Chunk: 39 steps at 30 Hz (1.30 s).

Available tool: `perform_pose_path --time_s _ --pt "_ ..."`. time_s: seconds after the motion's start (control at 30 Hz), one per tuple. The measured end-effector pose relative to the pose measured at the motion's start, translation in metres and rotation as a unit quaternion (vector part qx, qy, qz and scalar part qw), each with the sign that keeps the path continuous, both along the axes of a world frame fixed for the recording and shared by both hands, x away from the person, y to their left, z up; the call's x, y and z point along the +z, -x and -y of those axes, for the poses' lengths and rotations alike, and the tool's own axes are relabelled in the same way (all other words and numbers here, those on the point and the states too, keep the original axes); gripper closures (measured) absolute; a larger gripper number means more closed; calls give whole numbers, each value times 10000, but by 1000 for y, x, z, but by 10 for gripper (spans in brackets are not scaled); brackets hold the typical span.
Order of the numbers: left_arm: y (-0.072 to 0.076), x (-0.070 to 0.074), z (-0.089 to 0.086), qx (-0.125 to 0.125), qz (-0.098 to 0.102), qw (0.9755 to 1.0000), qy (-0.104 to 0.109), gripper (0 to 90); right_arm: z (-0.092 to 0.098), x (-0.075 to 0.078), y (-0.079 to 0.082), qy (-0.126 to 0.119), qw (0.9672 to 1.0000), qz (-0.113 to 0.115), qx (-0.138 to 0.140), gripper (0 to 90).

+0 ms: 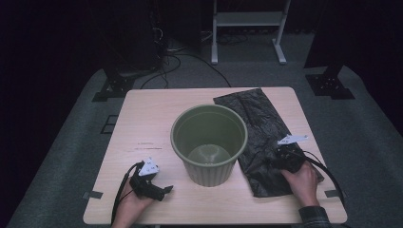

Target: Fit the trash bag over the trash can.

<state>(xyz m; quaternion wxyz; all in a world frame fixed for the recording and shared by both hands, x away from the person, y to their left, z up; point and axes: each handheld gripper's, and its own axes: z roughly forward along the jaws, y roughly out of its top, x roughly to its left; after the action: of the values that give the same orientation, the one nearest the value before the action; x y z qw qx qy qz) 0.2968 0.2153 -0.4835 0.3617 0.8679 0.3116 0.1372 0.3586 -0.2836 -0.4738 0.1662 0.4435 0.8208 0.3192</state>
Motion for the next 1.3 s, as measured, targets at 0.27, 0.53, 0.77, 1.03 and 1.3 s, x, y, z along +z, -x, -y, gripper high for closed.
perform_pose_path --time_s 0.27,0.53,0.77,1.03,1.3 --pt "0 0 0 -1 1 10000 -2 0 6 1 5 -147 9998 44 123 833" --pt "0 0 0 0 1 10000 -1 0 15 2 12 -99 9995 -39 283 896" --pt "0 0 0 0 1 10000 -1 0 32 6 38 -173 9988 -1 451 896" --pt "0 0 0 15 0 10000 -3 0 43 7 77 -177 9959 -151 872 896" --pt "0 0 0 27 -2 10000 0 0 45 11 99 -147 9954 -157 929 583"
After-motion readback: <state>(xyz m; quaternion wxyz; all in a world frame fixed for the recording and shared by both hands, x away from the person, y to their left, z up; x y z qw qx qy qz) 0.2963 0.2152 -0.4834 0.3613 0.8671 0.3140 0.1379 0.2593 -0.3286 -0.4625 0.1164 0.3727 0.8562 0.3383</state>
